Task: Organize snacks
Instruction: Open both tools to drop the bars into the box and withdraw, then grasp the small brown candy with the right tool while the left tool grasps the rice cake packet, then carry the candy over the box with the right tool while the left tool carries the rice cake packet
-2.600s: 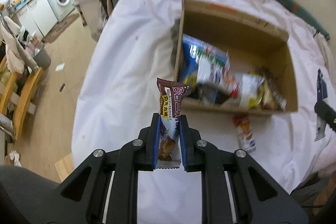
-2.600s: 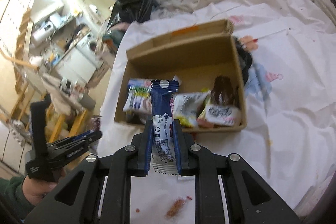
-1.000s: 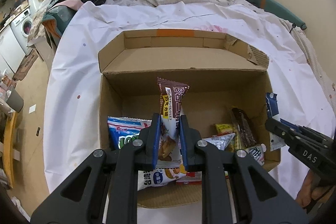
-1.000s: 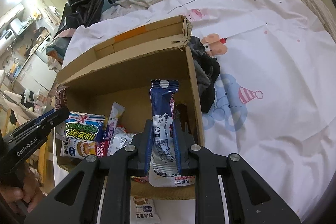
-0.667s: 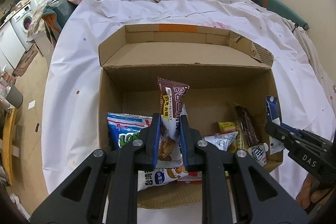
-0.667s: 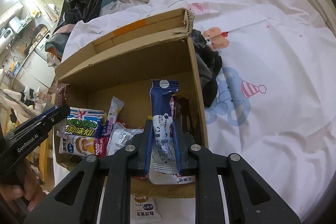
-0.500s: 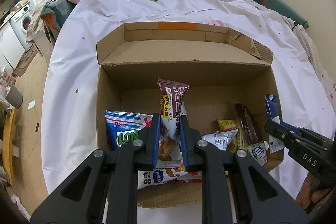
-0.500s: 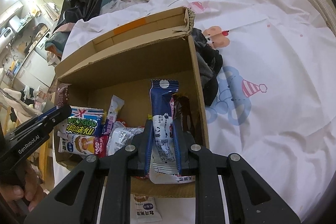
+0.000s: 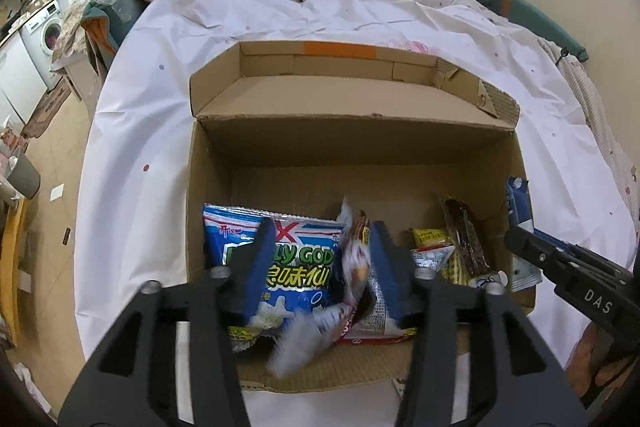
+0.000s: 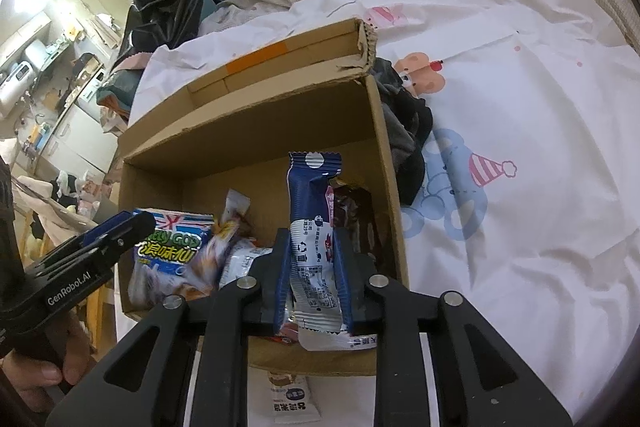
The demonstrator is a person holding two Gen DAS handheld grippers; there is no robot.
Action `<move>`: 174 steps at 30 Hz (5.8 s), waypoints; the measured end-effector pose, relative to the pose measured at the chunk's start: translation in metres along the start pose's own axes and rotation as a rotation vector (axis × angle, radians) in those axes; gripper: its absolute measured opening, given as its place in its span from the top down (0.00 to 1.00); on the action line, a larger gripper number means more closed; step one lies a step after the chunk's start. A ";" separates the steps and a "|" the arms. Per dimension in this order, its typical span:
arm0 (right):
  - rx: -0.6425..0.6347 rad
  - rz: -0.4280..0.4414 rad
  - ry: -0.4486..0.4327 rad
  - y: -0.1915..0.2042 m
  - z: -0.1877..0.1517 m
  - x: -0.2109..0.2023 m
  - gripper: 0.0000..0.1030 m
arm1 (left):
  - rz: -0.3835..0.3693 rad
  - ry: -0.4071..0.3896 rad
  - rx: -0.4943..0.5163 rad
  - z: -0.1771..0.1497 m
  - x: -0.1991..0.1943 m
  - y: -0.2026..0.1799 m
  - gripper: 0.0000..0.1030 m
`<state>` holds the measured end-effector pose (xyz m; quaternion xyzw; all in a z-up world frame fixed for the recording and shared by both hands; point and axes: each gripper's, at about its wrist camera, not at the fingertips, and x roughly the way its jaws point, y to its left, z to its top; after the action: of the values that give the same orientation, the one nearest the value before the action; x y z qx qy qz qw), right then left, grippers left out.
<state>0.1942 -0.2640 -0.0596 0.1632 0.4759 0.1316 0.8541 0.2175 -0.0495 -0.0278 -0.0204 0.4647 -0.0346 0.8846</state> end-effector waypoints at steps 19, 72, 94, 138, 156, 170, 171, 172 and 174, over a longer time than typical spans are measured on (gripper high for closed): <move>0.058 0.029 -0.058 -0.004 0.003 -0.019 0.38 | 0.008 -0.038 -0.031 -0.007 -0.018 0.010 0.18; -0.238 -0.126 0.545 0.049 -0.188 0.033 0.75 | 0.032 0.065 -0.107 -0.098 -0.050 0.035 0.18; 0.130 -0.094 0.130 -0.027 -0.117 -0.045 0.84 | 0.032 0.228 -0.055 -0.132 0.022 -0.072 0.19; 0.147 -0.030 0.117 -0.018 -0.112 -0.049 0.83 | 0.090 0.219 -0.019 -0.135 -0.050 -0.011 0.73; 0.083 0.098 -0.012 0.004 -0.086 -0.075 0.83 | 0.068 -0.003 -0.014 -0.077 -0.105 -0.005 0.73; 0.090 0.142 -0.047 -0.020 -0.017 -0.064 0.83 | 0.059 -0.048 0.028 -0.019 -0.087 -0.019 0.73; 0.086 0.139 -0.039 -0.020 -0.015 -0.061 0.83 | 0.057 -0.045 0.026 -0.016 -0.083 -0.021 0.73; 0.080 0.135 -0.028 -0.020 -0.012 -0.055 0.83 | 0.057 -0.042 0.025 -0.014 -0.081 -0.022 0.73; 0.071 0.123 -0.015 -0.018 -0.009 -0.047 0.83 | 0.055 -0.031 0.022 -0.011 -0.072 -0.024 0.73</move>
<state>0.1641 -0.2973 -0.0355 0.2232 0.4627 0.1658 0.8418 0.1666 -0.0679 0.0265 0.0018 0.4509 -0.0150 0.8924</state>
